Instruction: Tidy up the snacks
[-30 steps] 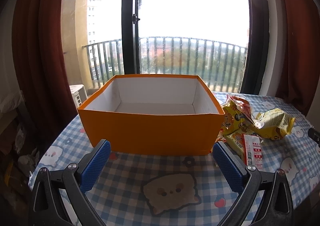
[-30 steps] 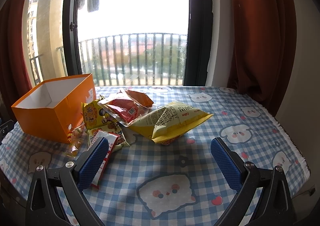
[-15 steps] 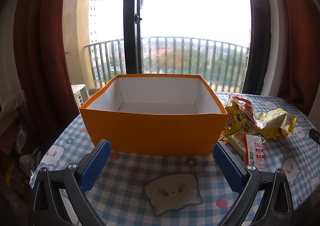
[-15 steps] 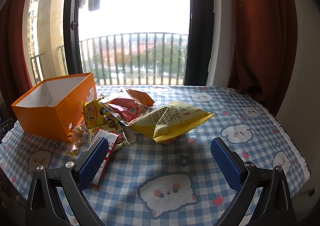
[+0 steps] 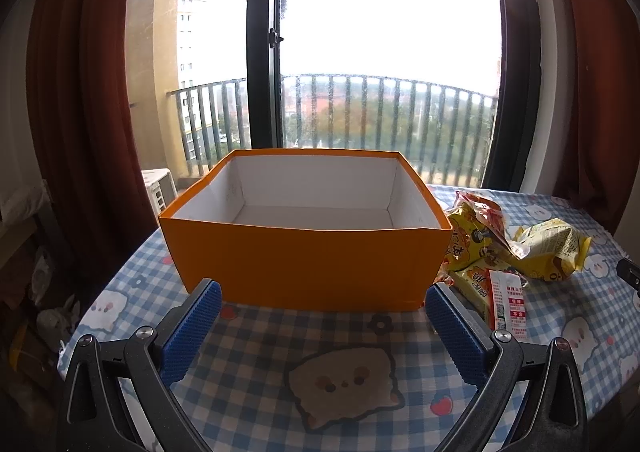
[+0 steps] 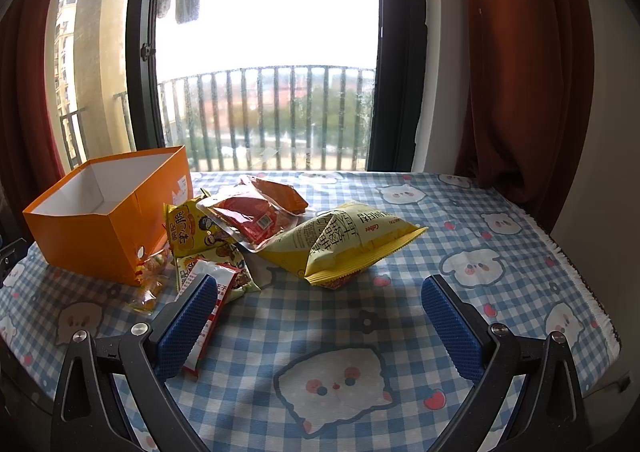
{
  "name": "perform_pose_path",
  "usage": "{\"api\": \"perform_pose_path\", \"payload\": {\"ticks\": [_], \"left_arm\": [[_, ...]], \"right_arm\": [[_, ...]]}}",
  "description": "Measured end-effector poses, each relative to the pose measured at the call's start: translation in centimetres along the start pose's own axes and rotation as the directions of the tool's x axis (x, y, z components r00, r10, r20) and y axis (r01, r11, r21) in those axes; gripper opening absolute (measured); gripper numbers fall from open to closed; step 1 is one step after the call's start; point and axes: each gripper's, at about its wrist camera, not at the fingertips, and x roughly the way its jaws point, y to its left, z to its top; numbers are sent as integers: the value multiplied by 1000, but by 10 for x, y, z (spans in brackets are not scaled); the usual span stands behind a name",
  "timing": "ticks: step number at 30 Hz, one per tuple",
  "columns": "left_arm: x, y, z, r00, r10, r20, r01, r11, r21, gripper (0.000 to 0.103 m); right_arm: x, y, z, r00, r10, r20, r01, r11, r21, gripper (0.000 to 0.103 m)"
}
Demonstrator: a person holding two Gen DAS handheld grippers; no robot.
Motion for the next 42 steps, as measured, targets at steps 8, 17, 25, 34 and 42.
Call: {"api": "perform_pose_path", "payload": {"ticks": [8,17,25,34,42], "left_arm": [[0,0,0,1000,-1,0,1,1000,2,103],[0,0,0,1000,-2,0,2,1000,0,103],[0,-1,1,1000,0,1,0,1000,0,103],[0,-5,2,1000,4,0,-4,1000,3,103],[-2,-8,4,1000,0,-1,0,1000,-5,103]], "right_arm": [[1,-1,1,1000,2,-1,-2,1000,0,103],[1,-2,1,1000,3,-3,-3,1000,3,103],[1,-2,0,1000,4,-3,-4,1000,1,103],[2,-1,0,1000,5,-4,-5,1000,1,103],[2,3,1,1000,10,-6,-10,1000,1,103]]}}
